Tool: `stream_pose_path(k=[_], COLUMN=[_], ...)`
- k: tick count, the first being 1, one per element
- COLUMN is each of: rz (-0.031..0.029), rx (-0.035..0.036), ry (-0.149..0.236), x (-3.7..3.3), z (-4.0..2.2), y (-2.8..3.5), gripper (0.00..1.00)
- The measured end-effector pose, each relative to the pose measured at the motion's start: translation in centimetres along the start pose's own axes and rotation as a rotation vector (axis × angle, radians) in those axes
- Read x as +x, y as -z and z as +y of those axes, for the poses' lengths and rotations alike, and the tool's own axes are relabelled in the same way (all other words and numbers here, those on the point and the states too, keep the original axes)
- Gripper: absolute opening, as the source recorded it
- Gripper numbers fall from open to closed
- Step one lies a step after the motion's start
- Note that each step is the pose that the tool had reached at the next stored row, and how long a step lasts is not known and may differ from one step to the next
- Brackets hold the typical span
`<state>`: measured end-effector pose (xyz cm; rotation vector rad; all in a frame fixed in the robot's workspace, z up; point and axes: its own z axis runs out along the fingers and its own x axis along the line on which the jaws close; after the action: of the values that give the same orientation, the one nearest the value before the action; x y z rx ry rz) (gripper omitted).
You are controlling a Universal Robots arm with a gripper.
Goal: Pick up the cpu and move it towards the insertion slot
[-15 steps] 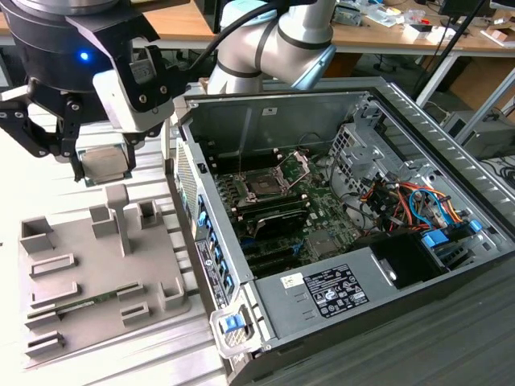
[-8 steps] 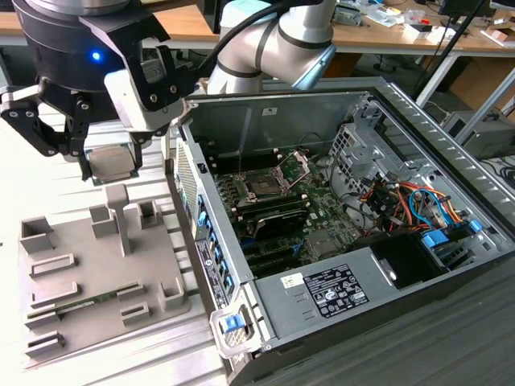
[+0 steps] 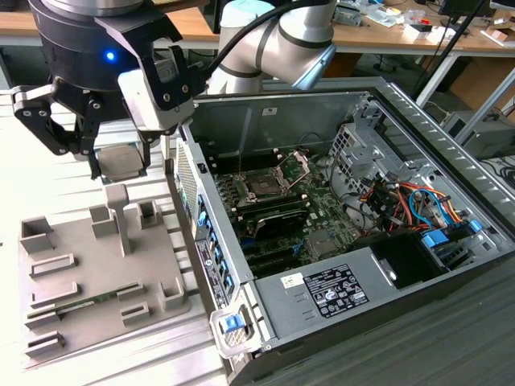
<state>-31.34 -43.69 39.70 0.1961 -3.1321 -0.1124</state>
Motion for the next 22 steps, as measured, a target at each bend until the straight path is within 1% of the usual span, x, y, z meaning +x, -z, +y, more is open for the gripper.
stream_pose_path(k=[8,13,18,22], rz=[0.0001,0.0001,0.0001,0.0002], rx=[0.0,0.0,0.0,0.0], ry=[0.0,0.0,0.0,0.0], x=[-0.55,-1.01,-1.63,-1.92], z=[-0.07,-0.12,-0.2,-0.24], y=[0.01,0.01,0.01,0.01], gripper=[0.55,0.55,0.55,0.55])
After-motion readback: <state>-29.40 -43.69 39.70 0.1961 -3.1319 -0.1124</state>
